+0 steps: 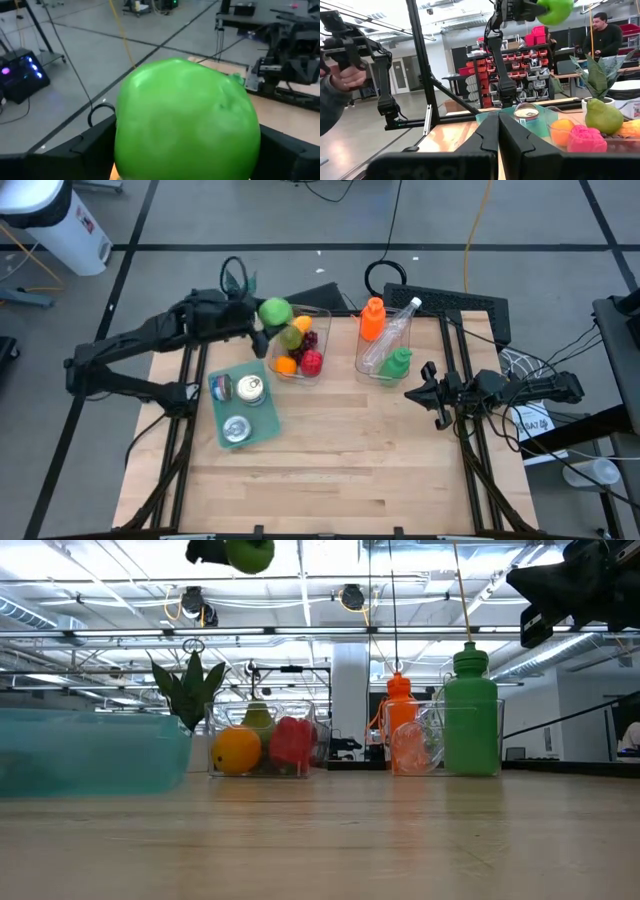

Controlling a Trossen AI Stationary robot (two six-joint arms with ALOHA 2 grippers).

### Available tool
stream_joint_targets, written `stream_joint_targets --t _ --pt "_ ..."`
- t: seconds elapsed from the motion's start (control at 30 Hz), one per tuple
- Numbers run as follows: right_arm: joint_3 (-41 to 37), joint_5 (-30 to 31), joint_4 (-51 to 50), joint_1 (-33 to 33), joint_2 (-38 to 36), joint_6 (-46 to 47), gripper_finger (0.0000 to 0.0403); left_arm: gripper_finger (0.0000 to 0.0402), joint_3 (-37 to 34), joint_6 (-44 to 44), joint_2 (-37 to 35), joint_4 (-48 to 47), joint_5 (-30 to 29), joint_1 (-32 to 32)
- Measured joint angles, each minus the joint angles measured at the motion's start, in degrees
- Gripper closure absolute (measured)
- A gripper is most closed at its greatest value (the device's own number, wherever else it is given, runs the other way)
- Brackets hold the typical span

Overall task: Pick & Place Food Item
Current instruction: Put the green apple into the left transparent bin, then return to Home Position

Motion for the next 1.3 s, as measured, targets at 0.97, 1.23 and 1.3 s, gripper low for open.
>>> stream_joint_targets --t 0.97,1.23,1.3 --pt "0.0 0.0 0.0 0.0 0.0 -0.8 0.0403 0.0004 -0.1 6.9 34.9 -4.1 -1.3 0.4" --pt "0.0 0.0 0.0 0.0 0.0 -0.9 0.0403 0.0003 2.9 5.1 29.7 -10.1 -10.7 -0.1" --pt "0.0 0.0 -0.3 0.0 0.0 -0.8 0.0403 0.0010 6.0 5.2 26.2 -15.9 -10.4 -0.8"
